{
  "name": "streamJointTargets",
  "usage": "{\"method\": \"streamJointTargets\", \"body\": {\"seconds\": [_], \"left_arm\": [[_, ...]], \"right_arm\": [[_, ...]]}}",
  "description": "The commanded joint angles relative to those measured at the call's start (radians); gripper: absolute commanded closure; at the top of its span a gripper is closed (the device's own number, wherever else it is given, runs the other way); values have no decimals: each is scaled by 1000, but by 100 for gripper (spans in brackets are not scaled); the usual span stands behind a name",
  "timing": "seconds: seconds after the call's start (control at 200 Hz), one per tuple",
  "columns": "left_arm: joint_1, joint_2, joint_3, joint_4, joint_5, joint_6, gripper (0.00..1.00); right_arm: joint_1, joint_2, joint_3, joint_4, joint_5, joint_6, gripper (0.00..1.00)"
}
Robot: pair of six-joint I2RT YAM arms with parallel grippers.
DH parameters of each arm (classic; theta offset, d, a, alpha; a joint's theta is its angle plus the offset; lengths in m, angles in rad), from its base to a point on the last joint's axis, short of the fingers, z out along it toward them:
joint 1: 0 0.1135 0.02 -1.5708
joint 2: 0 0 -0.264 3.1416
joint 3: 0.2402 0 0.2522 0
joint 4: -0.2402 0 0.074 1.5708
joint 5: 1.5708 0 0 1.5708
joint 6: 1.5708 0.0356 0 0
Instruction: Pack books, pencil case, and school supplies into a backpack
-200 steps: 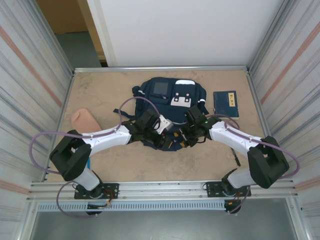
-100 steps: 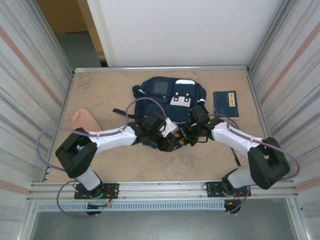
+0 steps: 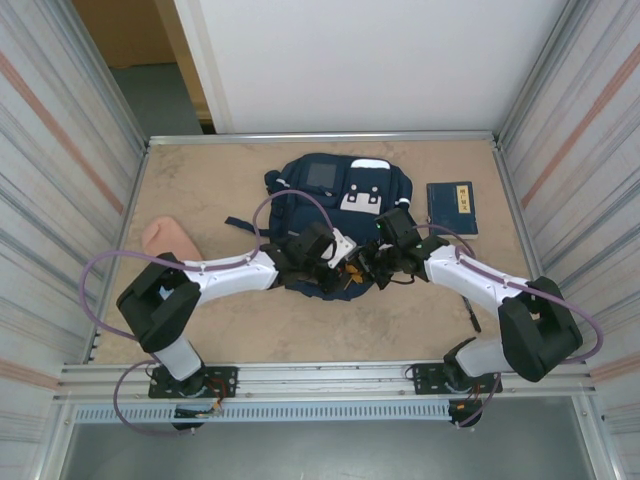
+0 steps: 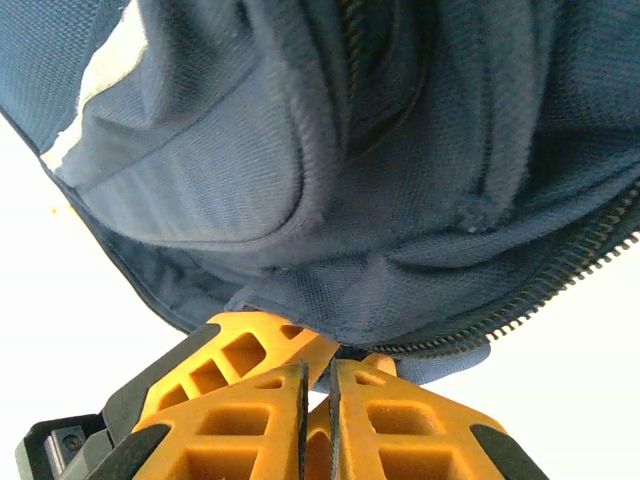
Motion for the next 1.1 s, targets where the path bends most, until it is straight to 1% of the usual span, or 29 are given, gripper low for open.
{"method": "streamJointTargets", "body": {"seconds": [0.0, 0.115, 0.16, 0.2, 0.306, 0.371, 0.431, 0.506, 0.581, 0.611, 0.681, 0.767, 0.827, 0.882, 0.922, 0.962, 1.017, 1.097], "left_arm": [[-9, 8, 12, 24, -77, -3, 86], [-14, 1, -3, 39, -74, 13, 100], [-14, -6, -5, 39, -66, 19, 100], [-13, -14, -8, 34, -59, 21, 100], [-13, -45, -26, 37, -46, 24, 100], [-11, -61, -41, 50, -45, 28, 100], [-5, -70, -40, 46, -25, 26, 100], [7, -81, -29, 17, 34, 18, 100], [16, -104, -42, 29, 79, 10, 100], [20, -112, -49, 38, 95, 8, 100], [31, -128, -58, 43, 112, 4, 100], [46, -147, -60, 20, 101, 8, 100], [54, -162, -68, 12, 95, 18, 100], [60, -170, -79, 16, 98, 27, 100], [63, -172, -85, 31, 140, 39, 100], [62, -173, -89, 53, 190, 41, 100], [58, -179, -100, 88, 212, 17, 100], [52, -194, -149, 187, 256, 15, 100]], "right_arm": [[10, -21, 3, -6, -3, 10, 86], [0, -40, -2, -24, 1, -4, 86], [-4, -52, -7, -35, 10, -11, 86], [-8, -65, -12, -44, 22, -17, 83], [-30, -101, -10, -86, 55, -70, 65], [-49, -131, -3, -125, 87, -123, 56], [-69, -163, 0, -168, 127, -174, 53], [-87, -200, -1, -205, 176, -237, 51], [-88, -224, -1, -199, 164, -309, 50], [-84, -228, -3, -187, 149, -368, 48], [-66, -231, -6, -192, 145, -409, 45], [-45, -223, -20, -209, 164, -396, 43], [-33, -211, -37, -186, 140, -362, 41], [-11, -196, -50, -130, 115, -341, 38], [11, -182, -58, -102, 116, -331, 36], [26, -164, -58, -87, 134, -261, 36], [33, -131, -61, -77, 159, -188, 36], [30, -79, -70, 6, 117, -112, 38]]}}
